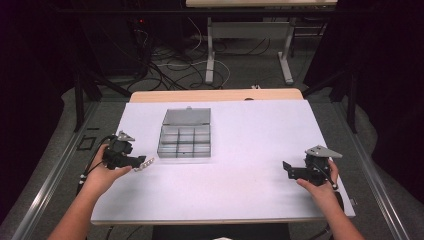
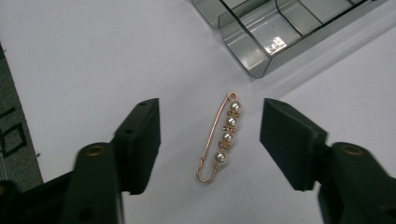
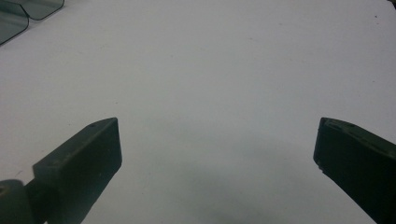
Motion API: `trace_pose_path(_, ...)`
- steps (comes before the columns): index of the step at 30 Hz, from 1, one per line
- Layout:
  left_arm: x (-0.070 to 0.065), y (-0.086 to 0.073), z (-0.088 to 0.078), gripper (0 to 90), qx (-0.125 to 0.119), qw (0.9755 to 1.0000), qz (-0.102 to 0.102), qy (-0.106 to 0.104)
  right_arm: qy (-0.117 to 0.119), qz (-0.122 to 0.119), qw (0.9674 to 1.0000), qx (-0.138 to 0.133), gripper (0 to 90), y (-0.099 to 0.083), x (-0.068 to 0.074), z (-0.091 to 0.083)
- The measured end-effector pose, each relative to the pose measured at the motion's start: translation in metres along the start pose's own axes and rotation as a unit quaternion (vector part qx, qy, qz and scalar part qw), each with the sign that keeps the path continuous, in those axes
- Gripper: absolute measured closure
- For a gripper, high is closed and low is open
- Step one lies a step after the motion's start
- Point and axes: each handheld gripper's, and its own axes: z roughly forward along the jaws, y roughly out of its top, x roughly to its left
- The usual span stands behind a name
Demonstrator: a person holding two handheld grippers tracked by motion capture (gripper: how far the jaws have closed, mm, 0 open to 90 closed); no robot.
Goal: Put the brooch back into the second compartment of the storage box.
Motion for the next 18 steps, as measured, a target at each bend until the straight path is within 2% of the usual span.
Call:
trace_pose_path(1,0.000,0.000,0.002,43.3,0.001,1.0000,0.003,0.000,0.000,-0.001,1.0000,0.000,0.6,0.000,0.000,0.000)
trace_pose_path(5,-0.001,0.001,0.006,43.3,0.015,0.9998,0.015,-0.004,0.000,-0.003,1.0000,0.000,0.8,0.000,0.000,0.000)
trace_pose_path(10,-0.002,0.003,0.011,45.5,0.025,0.9989,0.040,0.002,-0.003,-0.004,1.0000,0.000,0.9,0.000,0.000,0.001)
trace_pose_path(15,-0.005,0.005,0.016,48.2,0.041,0.9971,0.064,0.000,-0.003,-0.005,1.0000,0.000,1.0,-0.001,0.000,0.001)
trace_pose_path(18,-0.007,0.005,0.018,50.1,0.052,0.9952,0.083,0.000,0.001,-0.004,1.0000,0.003,1.1,-0.001,-0.001,0.001)
